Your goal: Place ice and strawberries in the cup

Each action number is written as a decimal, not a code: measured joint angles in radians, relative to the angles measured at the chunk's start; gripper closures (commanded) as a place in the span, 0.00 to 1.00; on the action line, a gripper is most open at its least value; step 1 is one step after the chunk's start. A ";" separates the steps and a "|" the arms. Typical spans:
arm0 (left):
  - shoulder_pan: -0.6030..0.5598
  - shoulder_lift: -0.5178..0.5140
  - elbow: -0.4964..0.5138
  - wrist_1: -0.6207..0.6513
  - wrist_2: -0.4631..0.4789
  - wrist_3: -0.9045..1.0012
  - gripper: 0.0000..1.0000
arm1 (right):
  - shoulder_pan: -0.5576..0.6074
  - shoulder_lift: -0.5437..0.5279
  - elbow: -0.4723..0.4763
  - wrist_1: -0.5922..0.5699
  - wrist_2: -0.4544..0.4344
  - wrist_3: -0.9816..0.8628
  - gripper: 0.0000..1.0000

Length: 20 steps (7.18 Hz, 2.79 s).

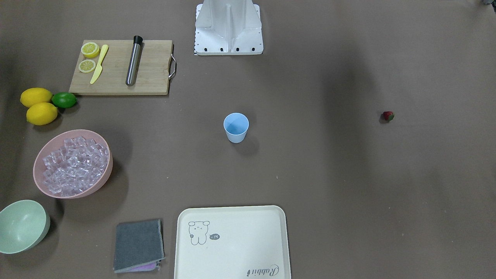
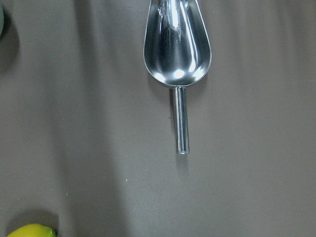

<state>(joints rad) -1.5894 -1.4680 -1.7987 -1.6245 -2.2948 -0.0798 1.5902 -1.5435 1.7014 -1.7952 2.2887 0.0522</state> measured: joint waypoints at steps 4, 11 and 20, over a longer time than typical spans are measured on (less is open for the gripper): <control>0.000 0.000 0.001 0.000 0.000 0.000 0.02 | -0.007 0.007 0.005 0.000 0.003 0.001 0.01; 0.005 -0.004 0.004 -0.001 0.001 0.000 0.02 | -0.234 0.156 0.097 0.058 -0.002 0.215 0.02; 0.008 -0.025 0.021 -0.004 0.001 0.000 0.02 | -0.487 0.229 0.001 0.413 -0.033 0.365 0.07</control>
<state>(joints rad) -1.5811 -1.4925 -1.7774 -1.6284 -2.2939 -0.0798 1.1031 -1.3149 1.7023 -1.3821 2.2560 0.4177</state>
